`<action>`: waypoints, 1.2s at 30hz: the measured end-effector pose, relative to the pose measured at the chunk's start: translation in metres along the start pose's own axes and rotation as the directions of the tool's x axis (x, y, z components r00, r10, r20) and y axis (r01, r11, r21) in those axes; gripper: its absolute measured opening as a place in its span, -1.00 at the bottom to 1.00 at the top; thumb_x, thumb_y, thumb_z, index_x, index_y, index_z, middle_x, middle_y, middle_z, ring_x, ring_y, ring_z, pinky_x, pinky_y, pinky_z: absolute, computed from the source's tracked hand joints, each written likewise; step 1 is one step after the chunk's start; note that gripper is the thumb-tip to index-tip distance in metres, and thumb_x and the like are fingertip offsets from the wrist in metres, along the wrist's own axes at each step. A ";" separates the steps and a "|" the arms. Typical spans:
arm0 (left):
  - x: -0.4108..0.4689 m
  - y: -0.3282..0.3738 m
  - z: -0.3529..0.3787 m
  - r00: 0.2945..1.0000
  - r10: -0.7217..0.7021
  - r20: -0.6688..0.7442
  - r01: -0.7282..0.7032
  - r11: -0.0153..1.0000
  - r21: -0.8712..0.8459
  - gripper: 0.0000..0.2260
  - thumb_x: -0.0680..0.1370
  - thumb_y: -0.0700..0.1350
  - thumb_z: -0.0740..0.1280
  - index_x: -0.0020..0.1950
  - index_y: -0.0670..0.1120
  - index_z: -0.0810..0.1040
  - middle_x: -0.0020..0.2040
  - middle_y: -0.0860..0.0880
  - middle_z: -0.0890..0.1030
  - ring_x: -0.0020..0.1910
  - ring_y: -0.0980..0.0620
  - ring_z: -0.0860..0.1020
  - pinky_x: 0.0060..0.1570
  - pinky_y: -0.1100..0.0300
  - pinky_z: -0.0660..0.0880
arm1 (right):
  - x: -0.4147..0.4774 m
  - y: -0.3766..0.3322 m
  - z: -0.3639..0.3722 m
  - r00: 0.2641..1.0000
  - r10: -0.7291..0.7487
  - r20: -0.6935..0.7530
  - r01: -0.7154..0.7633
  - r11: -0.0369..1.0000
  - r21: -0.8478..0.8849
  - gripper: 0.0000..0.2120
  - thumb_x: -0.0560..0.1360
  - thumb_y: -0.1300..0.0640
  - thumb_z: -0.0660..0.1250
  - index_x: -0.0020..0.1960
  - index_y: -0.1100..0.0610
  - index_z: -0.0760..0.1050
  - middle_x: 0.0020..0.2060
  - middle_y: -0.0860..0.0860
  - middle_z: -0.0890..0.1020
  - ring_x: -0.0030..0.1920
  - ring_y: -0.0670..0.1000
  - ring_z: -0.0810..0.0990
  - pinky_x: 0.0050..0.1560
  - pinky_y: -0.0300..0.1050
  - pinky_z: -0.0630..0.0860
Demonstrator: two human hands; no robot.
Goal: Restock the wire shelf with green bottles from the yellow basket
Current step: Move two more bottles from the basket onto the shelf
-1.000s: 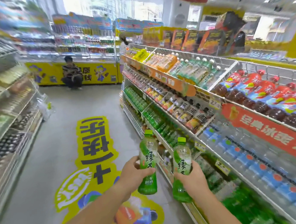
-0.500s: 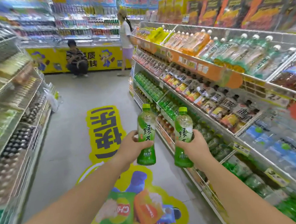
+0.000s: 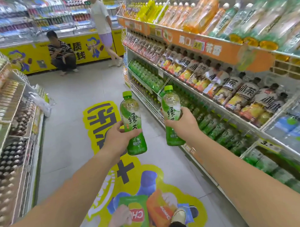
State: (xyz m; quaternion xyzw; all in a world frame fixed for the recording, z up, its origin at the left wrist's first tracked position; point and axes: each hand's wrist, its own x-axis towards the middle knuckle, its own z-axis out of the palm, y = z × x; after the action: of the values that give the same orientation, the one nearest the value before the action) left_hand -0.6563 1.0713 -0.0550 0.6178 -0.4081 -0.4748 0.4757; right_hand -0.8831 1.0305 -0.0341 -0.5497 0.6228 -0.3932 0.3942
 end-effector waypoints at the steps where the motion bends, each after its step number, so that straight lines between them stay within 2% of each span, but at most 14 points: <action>1: 0.013 0.003 0.002 1.000 0.001 0.003 -0.001 1.000 0.002 -0.54 0.37 -0.13 0.62 0.23 0.00 0.60 0.09 -0.12 0.69 -0.06 -0.05 0.72 -0.23 0.08 0.65 | 0.013 -0.002 0.003 1.000 0.002 0.005 -0.002 1.000 0.009 -0.59 0.35 0.11 0.53 0.07 -0.05 0.39 -0.06 -0.04 0.60 -0.04 0.04 0.61 0.02 0.05 0.56; 5: 0.072 0.014 0.014 1.000 -0.003 0.004 0.003 1.000 0.016 -0.56 0.39 -0.14 0.61 0.22 0.00 0.60 0.09 -0.09 0.70 -0.02 -0.03 0.72 0.04 -0.09 0.64 | 0.078 -0.003 0.011 1.000 0.009 0.015 -0.009 0.999 0.043 -0.54 0.40 0.11 0.51 0.19 0.03 0.37 -0.02 -0.01 0.58 -0.07 0.03 0.57 -0.12 -0.10 0.45; 11: 0.160 0.031 0.046 0.999 -0.004 0.045 0.002 0.998 0.057 -0.57 0.39 -0.17 0.60 0.23 -0.03 0.60 0.07 -0.07 0.72 -0.01 -0.04 0.72 0.06 -0.09 0.64 | 0.167 0.010 0.006 0.999 0.044 -0.011 -0.042 0.994 0.097 -0.55 0.41 0.09 0.50 0.16 -0.03 0.33 -0.02 -0.04 0.58 -0.07 -0.01 0.58 -0.09 -0.07 0.49; 15: 0.210 0.034 0.073 0.995 -0.011 0.097 0.003 0.997 0.083 -0.61 0.41 -0.19 0.59 0.20 -0.03 0.60 0.05 -0.04 0.73 -0.02 -0.01 0.72 0.02 0.00 0.62 | 0.207 0.030 -0.006 0.994 0.095 -0.058 -0.088 0.990 0.107 -0.52 0.37 0.09 0.51 0.16 -0.06 0.33 0.02 -0.03 0.60 -0.01 0.04 0.60 0.06 0.04 0.56; 20: 0.263 0.017 0.110 0.980 -0.069 0.186 0.043 0.989 0.144 -0.62 0.41 -0.22 0.59 0.17 -0.02 0.61 0.02 -0.05 0.74 0.01 -0.08 0.71 0.16 -0.15 0.59 | 0.233 0.063 -0.019 0.980 0.170 -0.100 -0.160 0.982 0.101 -0.50 0.38 0.07 0.51 0.23 0.01 0.38 -0.02 -0.04 0.60 -0.06 -0.01 0.59 -0.08 -0.05 0.53; 23: 0.294 0.006 0.138 0.962 -0.085 0.260 0.034 0.980 0.197 -0.61 0.40 -0.21 0.60 0.17 -0.02 0.61 0.02 -0.04 0.74 0.01 -0.05 0.71 0.15 -0.12 0.60 | 0.248 0.085 -0.022 0.965 0.222 -0.138 -0.205 0.970 0.129 -0.51 0.39 0.07 0.52 0.23 0.00 0.38 -0.02 -0.05 0.60 -0.06 -0.02 0.59 -0.14 -0.10 0.49; 29: 0.353 -0.023 0.199 0.870 -0.135 0.475 0.003 0.964 0.268 -0.68 0.40 -0.30 0.58 0.07 -0.05 0.62 -0.06 -0.02 0.73 -0.12 0.07 0.71 0.01 0.06 0.61 | 0.265 0.133 -0.021 0.904 0.353 -0.241 -0.317 0.932 0.174 -0.50 0.41 0.12 0.51 0.27 0.00 0.37 0.02 -0.05 0.60 -0.05 -0.06 0.60 -0.09 -0.08 0.53; 34: 0.402 -0.054 0.245 0.733 -0.209 0.647 -0.038 0.937 0.346 -0.60 0.33 -0.26 0.62 0.10 -0.06 0.61 -0.03 -0.03 0.74 0.01 -0.05 0.70 0.15 -0.08 0.60 | 0.273 0.172 -0.016 0.796 0.487 -0.359 -0.412 0.871 0.269 -0.48 0.43 0.16 0.49 0.27 -0.06 0.33 0.00 -0.14 0.58 -0.08 -0.18 0.57 -0.03 -0.06 0.56; 36: 0.416 -0.069 0.261 0.667 -0.242 0.704 -0.066 0.923 0.379 -0.62 0.36 -0.28 0.61 0.10 -0.06 0.60 -0.04 -0.03 0.74 0.00 -0.03 0.70 0.17 -0.10 0.59 | 0.273 0.189 -0.012 0.735 0.548 -0.400 -0.450 0.835 0.316 -0.49 0.43 0.14 0.49 0.27 -0.07 0.35 -0.02 -0.11 0.61 -0.09 -0.09 0.61 -0.11 -0.04 0.61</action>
State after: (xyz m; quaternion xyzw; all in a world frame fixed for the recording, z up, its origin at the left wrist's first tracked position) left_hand -0.8170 0.6361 -0.2297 0.4700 -0.6169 -0.6200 0.1188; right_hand -0.9879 0.7755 -0.2200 -0.2058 0.7821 -0.4545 0.3733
